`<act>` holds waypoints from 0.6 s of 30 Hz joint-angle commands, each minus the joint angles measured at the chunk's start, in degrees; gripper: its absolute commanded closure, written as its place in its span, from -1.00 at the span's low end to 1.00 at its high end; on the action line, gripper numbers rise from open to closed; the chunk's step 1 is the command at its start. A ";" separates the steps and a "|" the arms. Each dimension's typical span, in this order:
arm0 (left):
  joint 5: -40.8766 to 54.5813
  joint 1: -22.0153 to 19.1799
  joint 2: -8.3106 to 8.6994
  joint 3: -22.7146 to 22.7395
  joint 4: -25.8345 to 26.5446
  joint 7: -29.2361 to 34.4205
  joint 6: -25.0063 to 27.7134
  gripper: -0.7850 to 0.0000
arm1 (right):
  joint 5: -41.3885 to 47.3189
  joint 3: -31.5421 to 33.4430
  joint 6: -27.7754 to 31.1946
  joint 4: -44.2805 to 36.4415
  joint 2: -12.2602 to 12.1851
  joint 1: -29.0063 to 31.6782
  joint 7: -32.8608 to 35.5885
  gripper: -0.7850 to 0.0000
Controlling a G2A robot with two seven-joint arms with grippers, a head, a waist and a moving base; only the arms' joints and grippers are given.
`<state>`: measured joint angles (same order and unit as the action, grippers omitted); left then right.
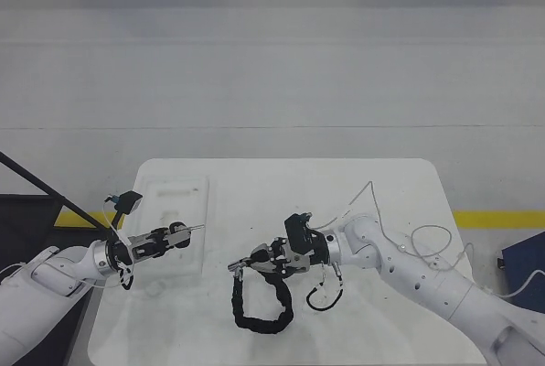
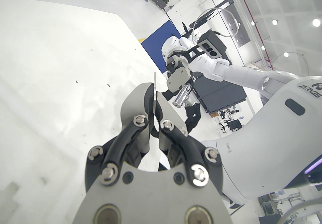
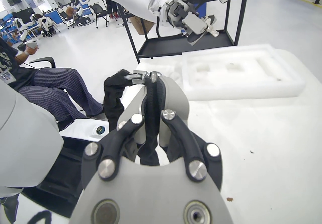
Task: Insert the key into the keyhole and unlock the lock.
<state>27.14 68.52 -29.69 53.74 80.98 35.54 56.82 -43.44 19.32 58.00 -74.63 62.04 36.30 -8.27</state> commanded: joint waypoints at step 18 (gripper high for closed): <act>0.00 0.00 0.00 0.00 0.00 0.00 0.00 1.00 | 1.40 0.52 0.00 5.16 -1.10 0.79 -8.79 1.00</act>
<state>27.14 68.52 -29.69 53.74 80.98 35.54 56.82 -42.03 19.83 58.00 -69.43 60.94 37.09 -17.27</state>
